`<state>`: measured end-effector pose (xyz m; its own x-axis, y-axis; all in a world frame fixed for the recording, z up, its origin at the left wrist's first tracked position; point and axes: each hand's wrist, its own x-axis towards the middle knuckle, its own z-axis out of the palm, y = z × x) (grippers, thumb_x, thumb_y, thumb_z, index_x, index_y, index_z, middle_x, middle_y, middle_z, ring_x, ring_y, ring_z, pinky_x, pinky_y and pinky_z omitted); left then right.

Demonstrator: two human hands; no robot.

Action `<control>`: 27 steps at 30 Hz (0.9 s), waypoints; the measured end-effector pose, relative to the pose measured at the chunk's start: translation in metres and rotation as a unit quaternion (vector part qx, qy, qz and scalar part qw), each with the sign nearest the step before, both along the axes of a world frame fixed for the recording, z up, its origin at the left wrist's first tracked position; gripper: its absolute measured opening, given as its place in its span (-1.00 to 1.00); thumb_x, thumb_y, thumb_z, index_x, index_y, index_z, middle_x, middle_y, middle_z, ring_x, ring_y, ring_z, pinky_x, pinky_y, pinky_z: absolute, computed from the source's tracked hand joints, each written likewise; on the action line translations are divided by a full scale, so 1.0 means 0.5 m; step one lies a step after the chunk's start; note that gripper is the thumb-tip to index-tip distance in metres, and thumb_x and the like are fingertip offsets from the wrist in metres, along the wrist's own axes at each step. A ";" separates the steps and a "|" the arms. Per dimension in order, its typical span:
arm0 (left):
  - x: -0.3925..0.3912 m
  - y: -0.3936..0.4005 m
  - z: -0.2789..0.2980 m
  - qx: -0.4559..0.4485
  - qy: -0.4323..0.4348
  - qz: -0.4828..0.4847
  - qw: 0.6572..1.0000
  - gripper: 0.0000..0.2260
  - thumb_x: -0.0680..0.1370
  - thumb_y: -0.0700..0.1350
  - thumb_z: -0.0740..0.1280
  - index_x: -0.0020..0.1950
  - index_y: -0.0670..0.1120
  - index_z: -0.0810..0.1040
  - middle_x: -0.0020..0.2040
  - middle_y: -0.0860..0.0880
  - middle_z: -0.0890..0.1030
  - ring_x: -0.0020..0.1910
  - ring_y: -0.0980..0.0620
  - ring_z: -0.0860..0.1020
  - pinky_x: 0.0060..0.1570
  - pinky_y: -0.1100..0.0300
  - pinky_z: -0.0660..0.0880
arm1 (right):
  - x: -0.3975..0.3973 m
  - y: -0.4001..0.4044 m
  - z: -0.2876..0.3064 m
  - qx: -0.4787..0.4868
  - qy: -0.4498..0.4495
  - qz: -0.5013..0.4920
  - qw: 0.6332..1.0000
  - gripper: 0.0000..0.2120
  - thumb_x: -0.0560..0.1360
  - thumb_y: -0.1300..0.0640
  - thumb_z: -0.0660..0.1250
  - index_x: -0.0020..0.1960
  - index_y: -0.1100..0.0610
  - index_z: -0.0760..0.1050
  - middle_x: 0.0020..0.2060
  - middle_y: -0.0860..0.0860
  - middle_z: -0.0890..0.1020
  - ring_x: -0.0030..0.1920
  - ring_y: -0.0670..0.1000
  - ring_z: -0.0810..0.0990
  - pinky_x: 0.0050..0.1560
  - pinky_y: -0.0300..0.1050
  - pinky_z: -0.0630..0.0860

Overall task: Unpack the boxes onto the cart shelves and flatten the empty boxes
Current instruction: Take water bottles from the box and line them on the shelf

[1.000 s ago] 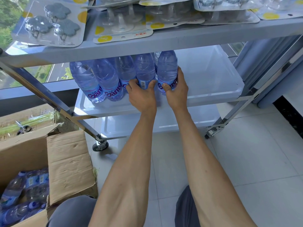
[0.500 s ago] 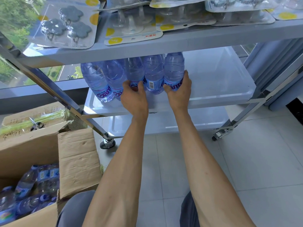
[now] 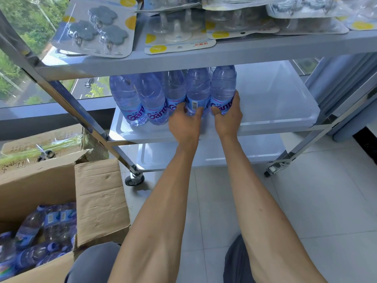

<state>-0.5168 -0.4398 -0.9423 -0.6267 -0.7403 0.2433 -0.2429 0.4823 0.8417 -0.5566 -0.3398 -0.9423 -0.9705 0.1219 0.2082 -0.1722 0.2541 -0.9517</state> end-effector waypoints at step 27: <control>-0.025 0.016 0.063 -0.016 -0.054 -0.003 0.998 -0.52 0.33 0.23 0.50 -0.07 -0.08 0.42 -0.27 0.04 0.50 -0.26 -0.06 0.51 -0.32 0.16 0.31 | 0.013 0.027 0.024 0.001 -0.021 -0.042 0.999 -0.52 0.39 0.22 0.52 0.28 0.14 0.49 0.15 -0.03 0.57 0.09 -0.19 0.53 0.11 -0.34 0.44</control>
<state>-0.5295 -0.4319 -0.9109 -0.6554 -0.7290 0.1976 -0.3276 0.5102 0.7952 -0.5502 -0.3265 -0.9302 -0.9646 0.2038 0.1673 -0.1095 0.2676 -0.9573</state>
